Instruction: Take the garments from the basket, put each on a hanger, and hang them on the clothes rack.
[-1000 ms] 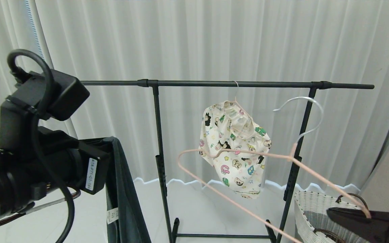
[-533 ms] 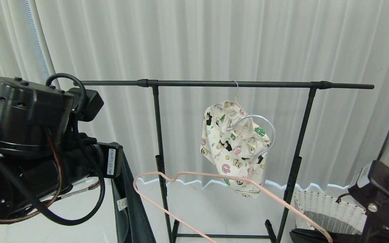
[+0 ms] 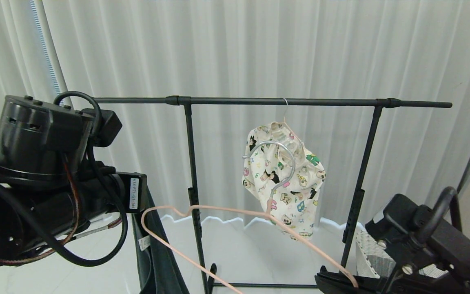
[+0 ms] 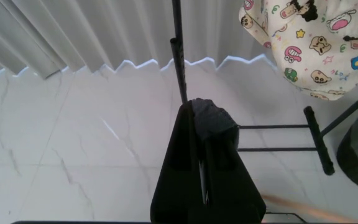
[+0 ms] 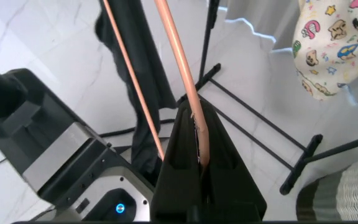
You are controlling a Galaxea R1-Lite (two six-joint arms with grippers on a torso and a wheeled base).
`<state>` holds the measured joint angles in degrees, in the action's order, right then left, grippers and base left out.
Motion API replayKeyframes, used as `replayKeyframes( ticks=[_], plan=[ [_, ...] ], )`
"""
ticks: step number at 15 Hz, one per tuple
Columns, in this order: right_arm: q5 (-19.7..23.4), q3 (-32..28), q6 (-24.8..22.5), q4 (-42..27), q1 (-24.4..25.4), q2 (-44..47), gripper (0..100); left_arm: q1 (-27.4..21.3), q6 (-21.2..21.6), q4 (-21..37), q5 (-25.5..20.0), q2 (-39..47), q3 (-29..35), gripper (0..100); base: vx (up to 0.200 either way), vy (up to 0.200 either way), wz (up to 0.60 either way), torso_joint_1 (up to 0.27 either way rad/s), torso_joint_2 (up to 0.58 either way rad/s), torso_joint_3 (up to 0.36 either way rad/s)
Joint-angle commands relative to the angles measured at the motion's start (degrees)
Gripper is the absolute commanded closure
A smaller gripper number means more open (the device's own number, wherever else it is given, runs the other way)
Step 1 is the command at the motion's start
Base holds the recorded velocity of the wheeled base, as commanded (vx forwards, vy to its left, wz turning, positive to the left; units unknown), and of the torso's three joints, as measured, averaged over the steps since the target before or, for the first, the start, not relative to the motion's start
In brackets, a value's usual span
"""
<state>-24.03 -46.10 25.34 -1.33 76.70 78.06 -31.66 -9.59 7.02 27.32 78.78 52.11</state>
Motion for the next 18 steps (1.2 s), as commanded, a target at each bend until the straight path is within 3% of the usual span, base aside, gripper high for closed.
replayKeyframes(
  ticks=[1,7,13,18],
  plan=[
    [-0.1,0.0,0.0,0.9,-1.3,1.9,100,0.0,0.0,0.0,0.0,-0.6,-0.3,100,0.0,0.0,0.0,0.0,0.0,0.0],
    [0.0,-0.8,-0.3,6.9,-1.6,4.9,100,-0.7,0.0,0.0,0.0,-1.4,-0.6,100,0.0,0.0,0.0,0.0,0.0,0.0],
    [-0.1,-3.9,0.0,7.7,-1.6,10.2,100,-3.5,0.1,0.2,0.1,-3.7,-0.7,100,0.0,0.0,0.0,0.0,0.0,0.0],
    [1.2,-5.6,0.0,11.0,-1.8,14.4,100,-11.5,0.1,0.2,-0.1,-7.8,-0.6,100,0.0,0.0,0.0,0.0,0.0,0.0]
  ],
)
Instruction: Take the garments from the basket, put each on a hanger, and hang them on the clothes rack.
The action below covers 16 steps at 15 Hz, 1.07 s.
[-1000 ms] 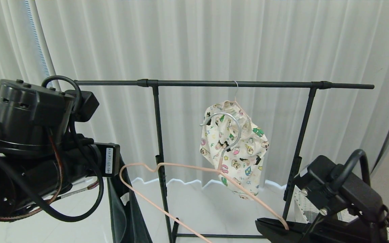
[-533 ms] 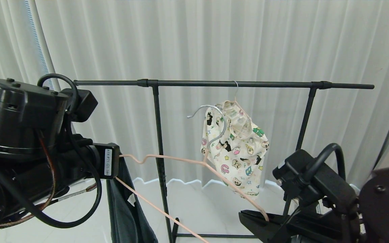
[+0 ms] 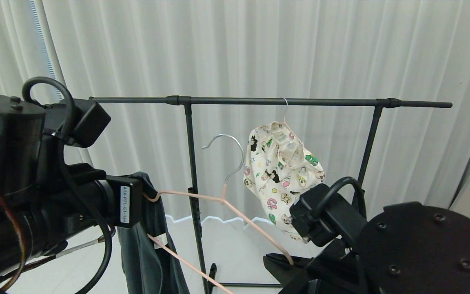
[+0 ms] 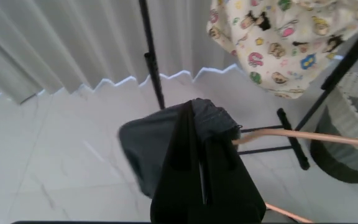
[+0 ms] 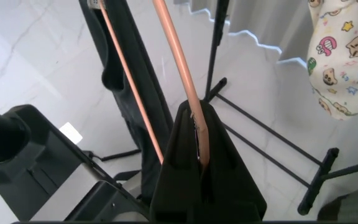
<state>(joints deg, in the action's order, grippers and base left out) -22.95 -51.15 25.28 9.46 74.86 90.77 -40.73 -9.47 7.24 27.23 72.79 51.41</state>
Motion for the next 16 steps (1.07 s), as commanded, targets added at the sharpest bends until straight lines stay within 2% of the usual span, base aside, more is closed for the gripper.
replayKeyframes(
  ticks=[1,4,6,8,12,16],
  plan=[
    [0.1,-1.4,0.0,0.5,0.0,2.7,100,-4.8,0.0,0.0,0.0,-2.4,0.3,100,0.0,0.0,0.0,0.0,0.0,0.0],
    [0.0,-3.4,0.1,0.6,0.0,4.9,100,-7.6,-0.2,-0.1,0.0,-2.5,1.1,100,0.0,0.0,0.0,0.0,0.0,0.0],
    [0.0,-4.7,1.0,0.6,0.0,6.6,100,-10.1,-2.5,0.0,0.0,-2.6,2.4,100,0.0,0.0,0.0,0.0,0.0,0.0],
    [0.0,-5.7,1.2,0.7,0.0,7.3,100,-11.4,-2.8,0.0,0.0,-3.4,2.4,100,0.0,0.0,0.0,0.0,0.0,0.0],
    [0.0,-7.4,1.3,4.6,0.4,10.1,100,-15.9,-5.0,0.0,0.0,-3.9,4.4,100,0.0,0.0,0.0,0.0,0.0,0.0],
    [-0.2,-7.3,2.0,4.7,0.6,10.0,100,-15.4,-5.3,0.2,0.0,-4.3,4.5,100,0.0,0.0,0.0,0.0,0.0,0.0]
  ],
)
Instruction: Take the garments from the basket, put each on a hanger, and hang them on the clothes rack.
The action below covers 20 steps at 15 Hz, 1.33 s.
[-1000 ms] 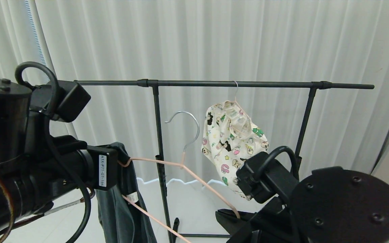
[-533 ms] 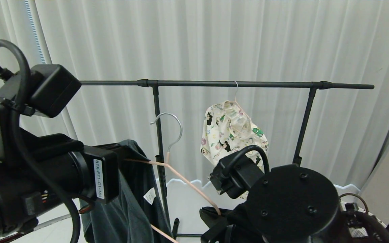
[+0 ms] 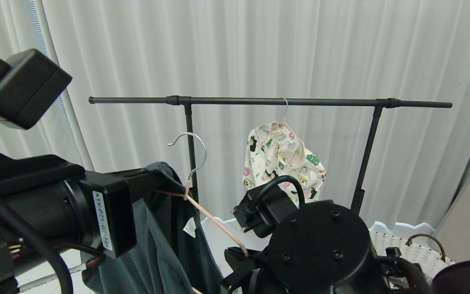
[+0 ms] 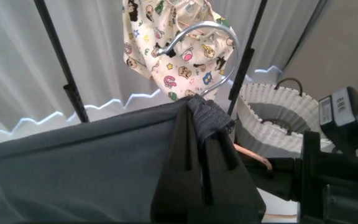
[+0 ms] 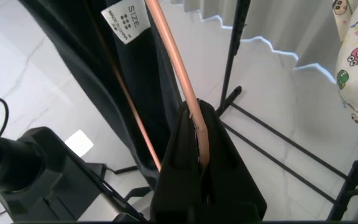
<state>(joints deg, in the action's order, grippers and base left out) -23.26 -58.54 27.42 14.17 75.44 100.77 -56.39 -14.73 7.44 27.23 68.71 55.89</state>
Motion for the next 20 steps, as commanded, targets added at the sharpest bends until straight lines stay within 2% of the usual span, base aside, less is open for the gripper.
replayKeyframes(
  ticks=[1,3,6,8,11,13,17,20],
  plan=[
    [-0.2,0.0,0.4,0.1,0.0,-0.2,100,0.8,0.0,0.1,0.0,-0.6,-0.1,100,0.0,0.0,0.0,0.0,0.0,0.0],
    [-0.1,-0.5,0.7,0.2,0.0,-0.3,100,0.6,0.0,0.1,-0.6,-0.9,0.3,100,0.0,0.0,0.0,0.0,0.0,0.0],
    [-0.1,-3.7,2.0,2.0,-0.2,1.9,100,-1.0,0.4,0.1,-4.7,-0.9,1.1,100,0.0,0.0,0.0,0.0,0.0,0.0],
    [-0.3,-3.2,2.4,2.0,-0.6,1.5,100,-0.6,2.1,0.1,-4.6,-1.6,0.3,100,0.0,0.0,0.0,0.0,0.0,0.0],
    [-1.3,-1.6,3.2,1.8,-3.9,-1.5,100,3.5,8.8,0.1,-5.0,-6.8,-4.3,100,0.0,0.0,0.0,0.0,0.0,0.0],
    [-2.0,-1.5,3.2,1.8,-5.3,-2.2,100,3.8,12.2,0.0,-5.1,-9.2,-7.7,100,0.0,0.0,0.0,0.0,0.0,0.0],
    [-4.9,-1.8,3.3,2.7,-5.6,-2.5,100,3.8,12.6,-1.1,-5.0,-8.2,-9.9,100,0.0,0.0,0.0,0.0,0.0,0.0],
    [-6.0,-1.8,3.2,5.9,-5.5,-2.6,100,3.8,12.6,-6.6,-4.9,-5.4,-11.2,100,0.0,0.0,0.0,0.0,0.0,0.0]
  ],
)
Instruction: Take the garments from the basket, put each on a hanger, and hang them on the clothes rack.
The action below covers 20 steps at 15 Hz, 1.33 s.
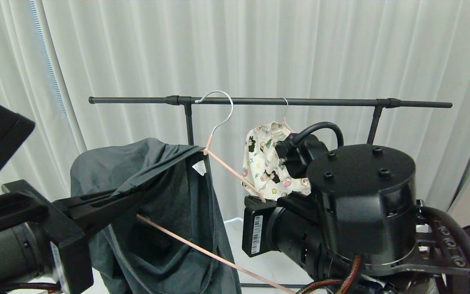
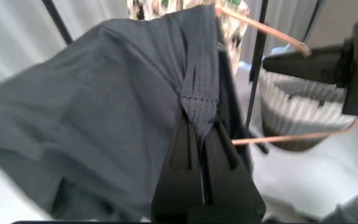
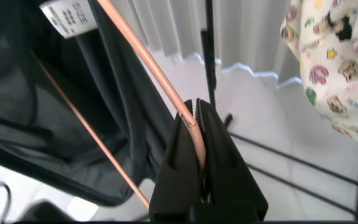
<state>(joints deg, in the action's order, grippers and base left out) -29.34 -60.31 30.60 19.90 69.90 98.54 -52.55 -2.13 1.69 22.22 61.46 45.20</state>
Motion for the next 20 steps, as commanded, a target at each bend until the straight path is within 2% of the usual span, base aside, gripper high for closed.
replayKeyframes(
  ticks=[1,4,5,9,14,16,17,20],
  plan=[
    [-0.2,0.0,0.0,0.5,0.1,-0.4,100,0.0,0.0,-1.9,0.1,2.3,-0.6,100,0.0,0.0,0.0,0.0,0.0,0.0],
    [-1.9,0.0,-0.3,1.7,0.2,-1.2,100,0.1,0.0,-6.8,0.1,3.6,-0.6,100,0.0,0.0,0.0,0.0,0.0,0.0],
    [-2.0,0.0,-0.5,2.5,0.2,-1.5,100,0.1,-0.1,-7.6,0.1,3.5,-0.6,0,0.0,0.0,0.0,0.0,0.0,0.0],
    [-2.1,0.3,-4.9,8.1,0.4,-1.9,100,1.0,0.1,-12.9,0.0,3.7,-0.2,0,0.0,0.0,0.0,0.0,0.0,0.0],
    [-2.2,1.6,-9.2,11.6,0.2,-2.6,100,1.2,0.2,-13.5,0.0,2.8,-0.1,0,0.0,0.0,0.0,0.0,0.0,0.0],
    [-2.0,6.7,-12.9,13.2,-0.6,-5.1,100,1.1,4.1,-13.5,-0.5,-1.1,-0.6,0,0.0,0.0,0.0,0.0,0.0,0.0],
    [-2.0,9.4,-13.5,13.2,-0.7,-6.7,100,1.6,5.7,-13.5,-2.4,-2.7,-0.9,0,0.0,0.0,0.0,0.0,0.0,0.0],
    [-2.0,17.9,-15.8,15.7,-0.3,-11.3,100,5.1,7.0,-13.5,-8.1,-5.4,-3.4,0,0.0,0.0,0.0,0.0,0.0,0.0]
  ],
)
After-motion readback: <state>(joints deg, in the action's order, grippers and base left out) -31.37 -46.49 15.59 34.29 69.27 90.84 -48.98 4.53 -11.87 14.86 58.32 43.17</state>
